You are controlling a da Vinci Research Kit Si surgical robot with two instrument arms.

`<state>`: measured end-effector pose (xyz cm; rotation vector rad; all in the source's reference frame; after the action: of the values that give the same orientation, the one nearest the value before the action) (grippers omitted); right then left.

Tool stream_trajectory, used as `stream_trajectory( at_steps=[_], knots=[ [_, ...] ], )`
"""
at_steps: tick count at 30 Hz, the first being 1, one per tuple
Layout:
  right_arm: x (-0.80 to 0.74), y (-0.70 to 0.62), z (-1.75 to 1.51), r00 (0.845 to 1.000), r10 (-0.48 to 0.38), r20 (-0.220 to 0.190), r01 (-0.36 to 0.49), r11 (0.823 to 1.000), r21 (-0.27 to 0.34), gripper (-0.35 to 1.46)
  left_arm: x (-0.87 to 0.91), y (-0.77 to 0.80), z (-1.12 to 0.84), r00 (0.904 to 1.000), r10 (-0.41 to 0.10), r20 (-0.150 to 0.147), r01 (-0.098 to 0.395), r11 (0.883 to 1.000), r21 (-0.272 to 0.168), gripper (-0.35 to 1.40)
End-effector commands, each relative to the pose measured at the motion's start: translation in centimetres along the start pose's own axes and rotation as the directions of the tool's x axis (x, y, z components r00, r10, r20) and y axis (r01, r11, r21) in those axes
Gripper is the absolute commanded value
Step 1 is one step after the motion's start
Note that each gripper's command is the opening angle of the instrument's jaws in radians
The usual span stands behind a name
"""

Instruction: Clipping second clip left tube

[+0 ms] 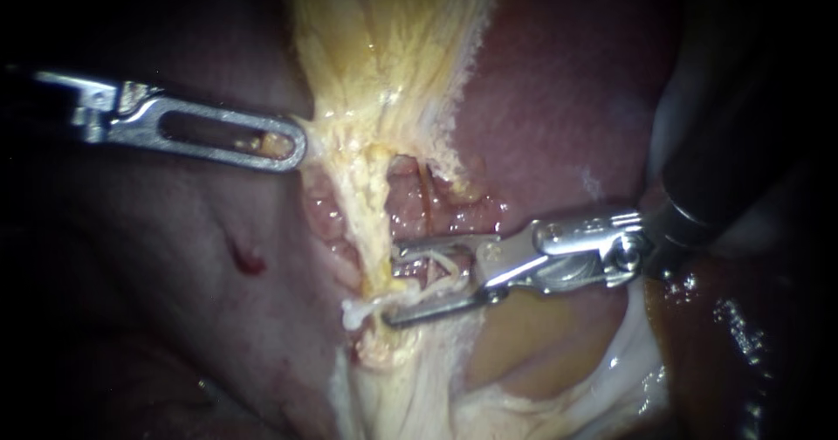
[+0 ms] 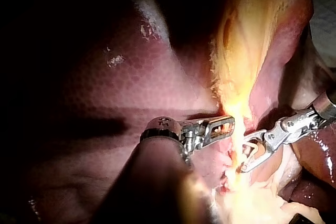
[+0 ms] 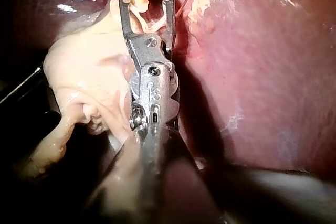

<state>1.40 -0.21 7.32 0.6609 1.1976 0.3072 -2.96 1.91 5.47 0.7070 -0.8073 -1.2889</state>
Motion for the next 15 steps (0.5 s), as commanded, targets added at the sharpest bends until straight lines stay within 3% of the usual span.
stream_trajectory(
  at_steps=[1, 15],
  knots=[
    [-0.02, 0.01, -0.01, 1.000, 0.000, 0.000, 0.000, 1.000, 0.000, 0.49, 0.00, 0.00, 0.00, 1.0000, 0.000, 0.000, 0.000, 1.000, 0.000, -0.35],
    [0.03, -0.02, 0.06, 0.999, 0.031, -0.025, -0.030, 0.999, 0.037, 0.49, 0.01, -0.01, 0.00, 1.0000, 0.000, 0.000, 0.000, 1.000, 0.000, -0.35]
  ],
)
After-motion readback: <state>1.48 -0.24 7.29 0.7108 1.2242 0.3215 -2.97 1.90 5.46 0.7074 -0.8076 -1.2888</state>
